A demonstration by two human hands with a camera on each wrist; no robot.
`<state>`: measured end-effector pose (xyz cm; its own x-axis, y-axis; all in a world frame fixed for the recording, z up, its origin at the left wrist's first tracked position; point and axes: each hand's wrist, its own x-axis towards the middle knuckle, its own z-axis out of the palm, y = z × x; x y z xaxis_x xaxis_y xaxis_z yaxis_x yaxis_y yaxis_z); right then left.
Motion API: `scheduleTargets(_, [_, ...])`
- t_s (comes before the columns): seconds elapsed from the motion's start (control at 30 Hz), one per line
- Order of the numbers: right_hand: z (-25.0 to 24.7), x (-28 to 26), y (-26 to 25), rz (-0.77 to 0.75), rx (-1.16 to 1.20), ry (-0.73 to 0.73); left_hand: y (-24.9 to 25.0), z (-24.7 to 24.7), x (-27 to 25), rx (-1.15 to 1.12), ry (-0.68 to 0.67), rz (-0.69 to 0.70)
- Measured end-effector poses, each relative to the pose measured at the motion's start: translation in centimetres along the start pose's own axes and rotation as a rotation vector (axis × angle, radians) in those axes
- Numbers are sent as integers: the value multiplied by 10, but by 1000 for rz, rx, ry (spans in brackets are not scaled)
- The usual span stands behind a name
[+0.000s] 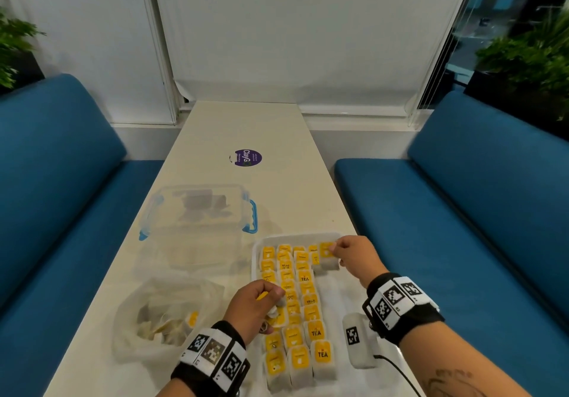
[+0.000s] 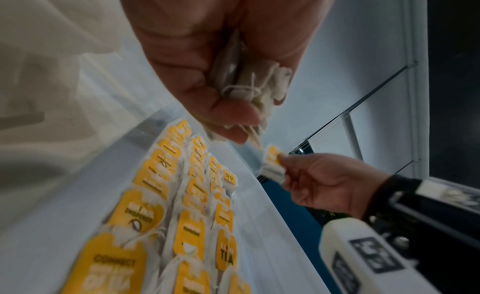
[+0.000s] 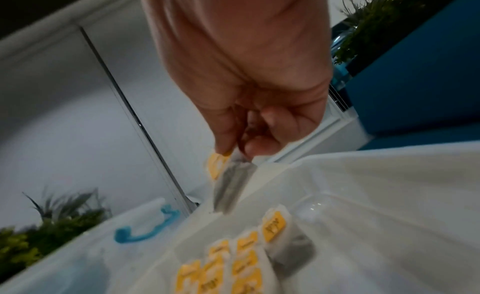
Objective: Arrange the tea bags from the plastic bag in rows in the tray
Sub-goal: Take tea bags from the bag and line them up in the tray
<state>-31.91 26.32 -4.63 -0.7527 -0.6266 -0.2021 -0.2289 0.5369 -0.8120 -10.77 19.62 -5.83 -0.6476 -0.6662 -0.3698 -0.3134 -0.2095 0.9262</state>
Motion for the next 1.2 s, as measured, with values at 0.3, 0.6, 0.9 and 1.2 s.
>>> scheduleTargets(0.3, [24, 37, 24, 121, -459, -229, -2, 1, 14, 52, -9, -29])
scheduleTargets(0.6, [31, 42, 18, 257, -578, -311, -5, -2, 28, 47, 9, -43])
scheduleTargets(0.9, [34, 47, 17, 137, -319, -103, -2, 0, 33, 21, -32, -29])
scheduleTargets(1.2, [22, -26, -43, -226, -25, -652, 2, 4, 27, -217, 26, -122])
